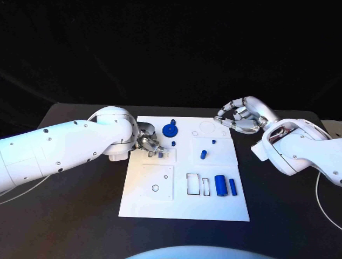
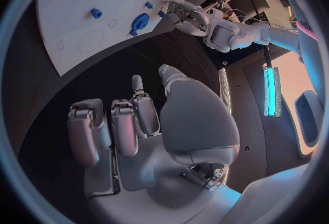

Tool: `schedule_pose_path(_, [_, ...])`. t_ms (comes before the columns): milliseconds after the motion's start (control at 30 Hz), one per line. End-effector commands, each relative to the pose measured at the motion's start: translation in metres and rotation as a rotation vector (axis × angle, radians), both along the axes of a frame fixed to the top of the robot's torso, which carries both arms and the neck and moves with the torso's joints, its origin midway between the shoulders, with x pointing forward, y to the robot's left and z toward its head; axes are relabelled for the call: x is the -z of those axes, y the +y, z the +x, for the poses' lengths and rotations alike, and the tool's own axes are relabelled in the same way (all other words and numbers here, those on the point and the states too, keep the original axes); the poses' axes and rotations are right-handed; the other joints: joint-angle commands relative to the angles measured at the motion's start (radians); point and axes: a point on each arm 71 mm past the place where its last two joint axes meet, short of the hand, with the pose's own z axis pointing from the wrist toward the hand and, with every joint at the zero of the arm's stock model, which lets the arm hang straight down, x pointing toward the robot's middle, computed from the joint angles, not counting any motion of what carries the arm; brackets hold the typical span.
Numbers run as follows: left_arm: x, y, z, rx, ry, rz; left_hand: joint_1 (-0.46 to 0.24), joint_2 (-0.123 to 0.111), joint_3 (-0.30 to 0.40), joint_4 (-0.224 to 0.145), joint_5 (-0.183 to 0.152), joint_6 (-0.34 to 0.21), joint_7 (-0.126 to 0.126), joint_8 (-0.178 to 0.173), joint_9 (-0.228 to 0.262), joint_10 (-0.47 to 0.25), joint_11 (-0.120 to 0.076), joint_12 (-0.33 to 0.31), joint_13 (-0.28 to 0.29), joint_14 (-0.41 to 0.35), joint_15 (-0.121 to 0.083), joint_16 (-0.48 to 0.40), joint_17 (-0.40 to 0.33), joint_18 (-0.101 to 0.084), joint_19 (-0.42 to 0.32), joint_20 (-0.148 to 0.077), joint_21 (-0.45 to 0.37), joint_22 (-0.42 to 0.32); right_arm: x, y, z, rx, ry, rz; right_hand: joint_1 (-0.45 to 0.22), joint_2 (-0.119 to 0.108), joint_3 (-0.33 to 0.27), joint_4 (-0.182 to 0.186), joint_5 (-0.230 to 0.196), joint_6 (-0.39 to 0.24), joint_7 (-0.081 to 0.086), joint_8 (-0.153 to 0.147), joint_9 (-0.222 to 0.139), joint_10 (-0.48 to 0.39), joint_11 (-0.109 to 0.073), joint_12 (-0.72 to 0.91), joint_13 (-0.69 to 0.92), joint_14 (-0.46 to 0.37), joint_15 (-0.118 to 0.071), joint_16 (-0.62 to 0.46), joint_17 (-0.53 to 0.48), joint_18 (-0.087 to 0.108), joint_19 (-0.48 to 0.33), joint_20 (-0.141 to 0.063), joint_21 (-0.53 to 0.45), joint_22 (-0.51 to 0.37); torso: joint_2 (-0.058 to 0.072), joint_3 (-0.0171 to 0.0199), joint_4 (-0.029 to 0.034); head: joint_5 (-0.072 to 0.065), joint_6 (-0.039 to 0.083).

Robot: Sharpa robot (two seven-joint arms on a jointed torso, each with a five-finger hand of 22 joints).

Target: Assemble the parts on the task board

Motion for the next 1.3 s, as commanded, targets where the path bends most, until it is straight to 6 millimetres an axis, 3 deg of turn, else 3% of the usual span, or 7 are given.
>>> schedule_pose_path(33, [-0.004, -0.001, -0.001, -0.012, -0.018, -0.033, -0.001, -0.015, -0.012, 0.001, 0.002, -0.005, 0.004, -0.01, -0.004, -0.011, 0.001, -0.006, -0.003, 0.098, 0.008, -0.005, 0.243, -0.003, 0.036, 0.008, -0.007, 0.02, -0.001, 0.0, 0.0, -0.006, -0.013, -0.005, -0.01, 0.002, -0.007, 0.001, -0.004, -0.008, -0.002, 0.007, 0.002, 0.0, -0.006, -0.003, 0.102, 0.09, -0.004, -0.005, 0.207, -0.014, 0.103, -0.003, 0.002, 0.262, 0.0, -0.0009, 0.0012, 0.0, 0.0])
schedule_pose_path(300, [-0.008, 0.002, -0.003, -0.03, -0.034, -0.066, 0.003, -0.013, -0.026, 0.001, 0.005, -0.011, 0.01, -0.028, -0.017, -0.021, 0.007, -0.015, -0.018, 0.098, 0.013, -0.006, 0.243, -0.003, 0.036, 0.013, -0.008, 0.019, 0.0, 0.0, 0.0, -0.005, -0.015, -0.004, -0.011, 0.002, -0.007, 0.001, -0.004, -0.009, -0.002, 0.007, 0.002, 0.0, -0.006, -0.003, 0.102, 0.091, -0.004, -0.005, 0.208, -0.013, 0.103, -0.004, 0.001, 0.261, 0.001, -0.0005, -0.0011, 0.002, 0.003])
schedule_pose_path(467, [-0.011, 0.003, -0.006, -0.05, -0.044, -0.112, 0.092, -0.006, -0.018, -0.009, 0.014, -0.01, 0.021, -0.059, -0.046, -0.048, 0.015, -0.041, -0.056, 0.096, 0.021, -0.009, 0.237, -0.001, 0.033, 0.021, -0.015, 0.011, 0.0, 0.0, 0.0, -0.004, -0.015, -0.004, -0.011, 0.002, -0.007, 0.001, -0.004, -0.009, -0.002, 0.007, 0.002, 0.0, -0.006, -0.003, 0.102, 0.091, -0.004, -0.005, 0.208, -0.013, 0.103, -0.004, 0.001, 0.261, 0.001, -0.0005, -0.0013, 0.0, 0.003])
schedule_pose_path(667, [-0.011, 0.003, -0.008, -0.064, -0.052, -0.142, 0.141, -0.022, -0.01, -0.013, 0.016, -0.005, 0.023, -0.07, -0.059, -0.05, 0.018, -0.042, -0.062, 0.096, 0.024, -0.01, 0.236, 0.0, 0.032, 0.024, -0.016, 0.01, 0.0, -0.001, 0.0, -0.002, -0.012, -0.005, -0.011, 0.002, -0.007, 0.001, -0.004, -0.009, -0.002, 0.007, 0.002, 0.0, -0.006, -0.003, 0.102, 0.091, -0.004, -0.005, 0.208, -0.013, 0.103, -0.004, 0.001, 0.261, 0.0, -0.0005, 0.0016, -0.002, 0.001])
schedule_pose_path(800, [-0.008, 0.003, -0.008, -0.065, -0.059, -0.136, 0.151, -0.044, -0.017, -0.005, 0.016, -0.029, 0.034, -0.09, -0.072, -0.07, 0.026, -0.059, -0.089, 0.095, 0.03, -0.01, 0.235, 0.0, 0.031, 0.028, -0.019, 0.007, 0.0, -0.001, 0.0, -0.002, -0.011, -0.005, -0.012, 0.002, -0.007, 0.0, -0.003, -0.01, -0.002, 0.007, 0.002, 0.0, -0.006, -0.003, 0.102, 0.09, -0.005, -0.005, 0.207, -0.013, 0.103, -0.004, 0.001, 0.261, 0.0, -0.0011, 0.0013, 0.001, 0.0])
schedule_pose_path(1300, [0.003, 0.003, -0.008, -0.042, -0.037, -0.079, 0.139, -0.057, -0.037, 0.003, 0.013, -0.033, 0.042, -0.103, -0.087, -0.082, 0.035, -0.065, -0.104, 0.096, 0.038, -0.01, 0.236, 0.0, 0.031, 0.035, -0.02, 0.007, 0.002, -0.001, -0.001, -0.002, -0.007, -0.005, -0.012, 0.002, -0.007, 0.0, -0.003, -0.01, -0.002, 0.007, 0.002, 0.0, -0.006, -0.003, 0.102, 0.09, -0.005, -0.005, 0.207, -0.013, 0.103, -0.004, 0.001, 0.261, 0.002, 0.0, -0.0016, 0.004, 0.002])
